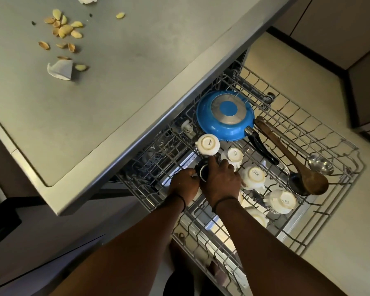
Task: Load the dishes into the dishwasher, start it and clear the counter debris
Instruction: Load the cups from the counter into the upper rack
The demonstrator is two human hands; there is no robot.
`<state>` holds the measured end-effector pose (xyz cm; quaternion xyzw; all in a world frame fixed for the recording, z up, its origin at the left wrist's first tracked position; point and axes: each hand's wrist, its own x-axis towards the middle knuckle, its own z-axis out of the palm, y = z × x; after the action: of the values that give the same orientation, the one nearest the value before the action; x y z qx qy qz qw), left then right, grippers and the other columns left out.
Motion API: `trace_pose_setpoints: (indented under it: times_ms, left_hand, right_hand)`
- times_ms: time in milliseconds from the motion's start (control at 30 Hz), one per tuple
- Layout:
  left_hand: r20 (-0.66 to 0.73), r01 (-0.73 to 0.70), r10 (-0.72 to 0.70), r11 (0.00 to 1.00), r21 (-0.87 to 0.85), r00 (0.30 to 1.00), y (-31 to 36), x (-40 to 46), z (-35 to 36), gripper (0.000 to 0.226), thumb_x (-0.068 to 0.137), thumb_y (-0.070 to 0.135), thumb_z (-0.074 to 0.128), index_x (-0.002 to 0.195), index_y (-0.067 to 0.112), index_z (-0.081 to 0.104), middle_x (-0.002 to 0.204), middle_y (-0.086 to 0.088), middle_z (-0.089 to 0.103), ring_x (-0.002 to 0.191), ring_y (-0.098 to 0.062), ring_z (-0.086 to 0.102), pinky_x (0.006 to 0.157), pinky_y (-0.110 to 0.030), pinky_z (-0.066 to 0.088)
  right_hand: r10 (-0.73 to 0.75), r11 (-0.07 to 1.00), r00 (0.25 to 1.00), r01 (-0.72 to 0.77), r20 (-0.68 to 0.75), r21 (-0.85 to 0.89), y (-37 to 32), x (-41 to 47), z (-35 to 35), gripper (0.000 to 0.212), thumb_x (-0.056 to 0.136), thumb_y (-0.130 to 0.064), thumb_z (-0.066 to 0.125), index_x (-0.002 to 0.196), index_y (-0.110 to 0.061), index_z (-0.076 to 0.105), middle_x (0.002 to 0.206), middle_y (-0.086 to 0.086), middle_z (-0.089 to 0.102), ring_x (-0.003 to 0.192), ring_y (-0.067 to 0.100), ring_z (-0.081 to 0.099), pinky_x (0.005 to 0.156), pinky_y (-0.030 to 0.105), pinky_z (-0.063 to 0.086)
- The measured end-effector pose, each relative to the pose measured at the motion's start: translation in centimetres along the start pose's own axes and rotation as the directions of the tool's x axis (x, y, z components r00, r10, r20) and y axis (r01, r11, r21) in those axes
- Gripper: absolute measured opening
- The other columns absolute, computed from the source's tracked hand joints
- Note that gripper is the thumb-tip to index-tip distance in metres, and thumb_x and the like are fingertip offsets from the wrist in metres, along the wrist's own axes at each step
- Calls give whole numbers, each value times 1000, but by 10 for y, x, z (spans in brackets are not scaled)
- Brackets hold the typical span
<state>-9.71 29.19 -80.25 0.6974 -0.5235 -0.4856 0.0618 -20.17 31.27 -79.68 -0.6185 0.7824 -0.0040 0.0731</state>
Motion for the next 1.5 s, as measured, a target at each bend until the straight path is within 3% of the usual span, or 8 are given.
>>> trace_pose_setpoints:
  times_ms: [300, 433, 667, 767, 1000, 1167, 1300, 1500]
  left_hand:
    - [-70, 5, -2, 999, 32, 998, -3, 1, 3, 21, 88, 16, 49, 69, 21, 56, 73, -3, 64, 78, -27, 63, 67, -32, 48]
    - [-66, 0, 2, 1000, 31, 998, 7, -2, 4, 28, 94, 25, 46, 68, 18, 55, 80, -7, 67, 79, -27, 62, 70, -34, 48]
    - [-110, -4, 29, 976, 218, 994, -3, 9, 5, 44, 98, 48, 42, 71, 17, 60, 80, -9, 69, 79, -28, 65, 66, -33, 48]
    - [-135, 20, 19, 960, 279, 991, -3, 6, 10, 44, 97, 49, 43, 81, 14, 64, 89, -10, 70, 87, -31, 65, 71, -35, 51]
    - [-216, 71, -5, 951, 301, 976, 8, -1, 4, 45, 91, 45, 56, 122, 12, 53, 119, -10, 62, 108, -29, 61, 79, -36, 50]
    - [-209, -49, 145, 913, 405, 967, 13, -14, 0, 39, 91, 35, 57, 125, 17, 49, 127, -7, 55, 115, -29, 54, 81, -38, 50]
    - [-157, -89, 185, 874, 477, 970, 19, -31, -1, 43, 94, 36, 52, 132, 18, 45, 135, -7, 47, 118, -28, 52, 86, -38, 48]
    - [-128, -171, 272, 840, 515, 954, 56, -76, -36, 43, 92, 30, 52, 133, 19, 45, 134, -8, 48, 119, -30, 52, 93, -38, 45]
  right_hand:
    - [-49, 998, 978, 39, 202, 55, -3, 20, -21, 53, 79, -58, 59, 118, -23, 48, 107, 8, 56, 94, 29, 59, 65, 33, 38]
    - [3, 999, 995, -8, 103, 51, 2, 13, -13, 55, 85, -44, 60, 127, -19, 35, 99, 7, 57, 80, 28, 61, 59, 33, 41]
    - [-8, 998, 1000, 6, 27, 69, 0, 6, 10, 39, 81, -39, 68, 111, -18, 55, 83, 7, 60, 60, 27, 62, 51, 29, 39]
    - [11, 999, 1000, -12, 12, 44, 2, 2, 18, 39, 79, -37, 71, 108, -16, 55, 78, 8, 58, 55, 27, 59, 49, 29, 38]
    - [-35, 990, 994, 20, 103, 141, 10, -1, 9, 55, 84, -35, 66, 130, -15, 44, 106, 13, 58, 91, 33, 60, 69, 37, 48]
    - [-92, 989, 995, 87, 34, 120, 10, -5, -1, 46, 75, -26, 72, 115, -12, 55, 91, 14, 60, 75, 36, 61, 57, 37, 48]
    - [-120, 982, 990, 106, 80, 157, 12, -12, -22, 35, 78, -20, 66, 111, -15, 55, 98, 13, 60, 85, 36, 60, 64, 40, 50]
    - [-203, 977, 978, 199, 41, 81, 23, -22, -76, 43, 62, -18, 78, 102, -16, 62, 88, 11, 61, 74, 35, 60, 56, 40, 48]
